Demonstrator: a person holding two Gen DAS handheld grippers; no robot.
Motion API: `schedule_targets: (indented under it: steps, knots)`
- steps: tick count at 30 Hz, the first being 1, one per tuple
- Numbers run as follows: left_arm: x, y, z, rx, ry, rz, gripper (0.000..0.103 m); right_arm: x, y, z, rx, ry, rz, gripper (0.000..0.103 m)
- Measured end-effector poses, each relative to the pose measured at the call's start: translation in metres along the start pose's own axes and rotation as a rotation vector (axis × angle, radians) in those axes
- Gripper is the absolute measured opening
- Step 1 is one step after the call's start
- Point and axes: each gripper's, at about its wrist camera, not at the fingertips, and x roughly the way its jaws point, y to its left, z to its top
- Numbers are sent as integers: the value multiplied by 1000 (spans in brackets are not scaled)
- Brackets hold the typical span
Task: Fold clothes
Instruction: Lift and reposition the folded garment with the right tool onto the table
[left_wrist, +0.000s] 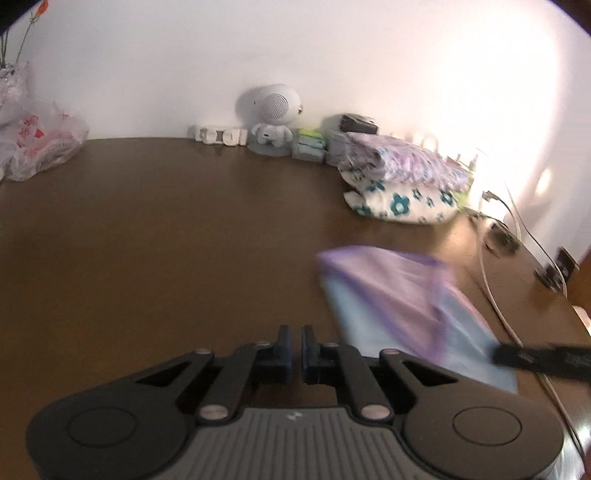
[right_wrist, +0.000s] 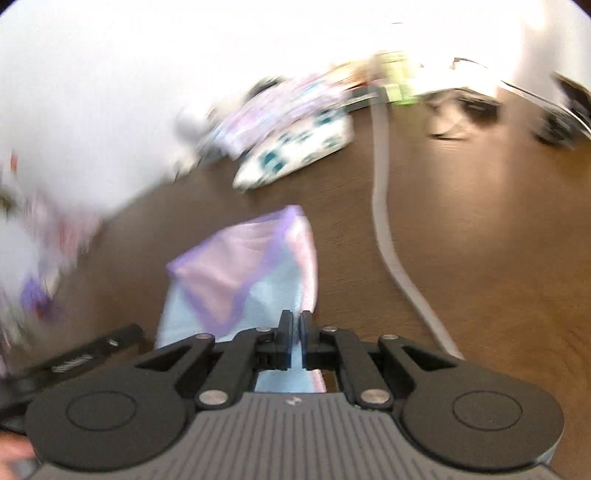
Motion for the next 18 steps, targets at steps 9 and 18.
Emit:
schedule_targets:
  steps: [9,18]
  knots:
    - [-105,-7,-34,25,-138,-125,65,-120,-19,-45,-222,-218,250,74]
    - [-167,-28,-149,88,-218,-352,71,-145,-41,-100,-345,-77,310,72]
